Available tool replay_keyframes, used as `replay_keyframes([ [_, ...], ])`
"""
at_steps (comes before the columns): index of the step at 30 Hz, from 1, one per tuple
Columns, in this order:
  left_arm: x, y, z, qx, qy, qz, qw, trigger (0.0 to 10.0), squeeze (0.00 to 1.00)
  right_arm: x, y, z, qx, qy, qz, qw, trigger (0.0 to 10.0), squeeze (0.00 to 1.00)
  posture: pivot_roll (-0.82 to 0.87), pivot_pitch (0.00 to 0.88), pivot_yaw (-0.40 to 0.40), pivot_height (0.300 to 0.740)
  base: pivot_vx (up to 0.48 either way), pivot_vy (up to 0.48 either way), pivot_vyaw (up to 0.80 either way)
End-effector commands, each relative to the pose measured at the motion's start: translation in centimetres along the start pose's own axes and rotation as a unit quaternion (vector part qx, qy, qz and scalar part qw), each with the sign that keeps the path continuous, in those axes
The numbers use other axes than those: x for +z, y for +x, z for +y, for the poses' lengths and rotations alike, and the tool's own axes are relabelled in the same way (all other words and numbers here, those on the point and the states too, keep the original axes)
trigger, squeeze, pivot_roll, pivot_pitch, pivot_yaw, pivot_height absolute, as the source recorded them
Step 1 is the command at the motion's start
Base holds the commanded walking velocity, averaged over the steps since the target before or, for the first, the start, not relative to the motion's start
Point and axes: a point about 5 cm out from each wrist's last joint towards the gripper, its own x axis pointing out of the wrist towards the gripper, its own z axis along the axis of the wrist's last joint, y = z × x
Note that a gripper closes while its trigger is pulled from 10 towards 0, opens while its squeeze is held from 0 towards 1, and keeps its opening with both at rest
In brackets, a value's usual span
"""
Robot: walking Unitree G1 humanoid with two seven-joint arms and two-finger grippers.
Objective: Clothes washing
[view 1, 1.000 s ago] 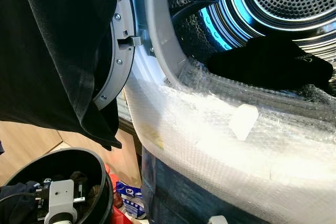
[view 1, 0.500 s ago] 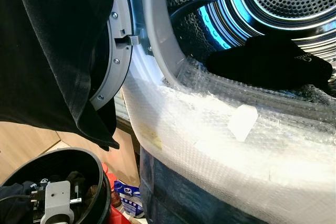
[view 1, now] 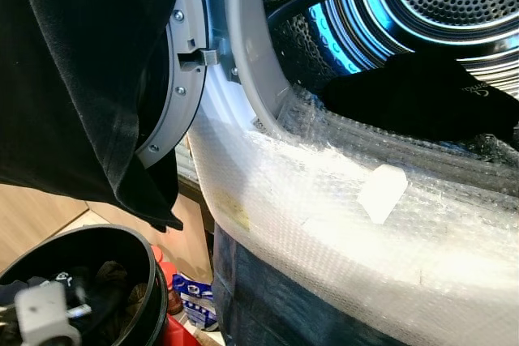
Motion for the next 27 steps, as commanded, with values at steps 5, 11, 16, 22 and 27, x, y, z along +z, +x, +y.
replay_keyframes([
  [5, 3.4, 1.8, 4.2, 0.047, -0.051, 0.044, 0.997, 10.0, 1.00, -0.8, 0.1, 0.2, 0.002, -0.007, 0.016, 1.000, 10.0, 0.00, 0.12, 0.054, -0.006, 0.740, 0.000, 0.000, 0.00],
  [11, 2.2, 2.5, 6.4, 0.026, -0.054, 0.138, 0.989, 10.0, 1.00, -0.6, 0.1, 0.4, 0.005, -0.017, 0.014, 1.000, 10.0, 0.00, 0.12, 0.049, -0.005, 0.740, 0.000, 0.000, 0.00],
  [16, 1.3, 2.9, 6.7, 0.019, -0.048, 0.166, 0.985, 10.0, 1.00, -0.5, 0.1, 0.5, 0.006, -0.025, 0.013, 1.000, 10.0, 0.00, 0.12, 0.049, -0.010, 0.740, 0.000, 0.000, 0.00],
  [22, 1.4, 4.0, 6.9, 0.013, -0.054, 0.173, 0.983, 10.0, 1.00, -0.3, 0.1, 0.5, 0.004, -0.029, 0.009, 1.000, 10.0, 0.00, 0.11, 0.045, -0.015, 0.740, 0.000, 0.000, 0.00],
  [27, 1.5, 4.8, 7.0, 0.005, -0.068, 0.175, 0.982, 10.0, 1.00, -0.1, 0.1, 0.2, 0.000, -0.032, 0.006, 0.999, 10.0, 0.00, 0.11, 0.046, -0.021, 0.740, 0.000, 0.000, 0.00],
])
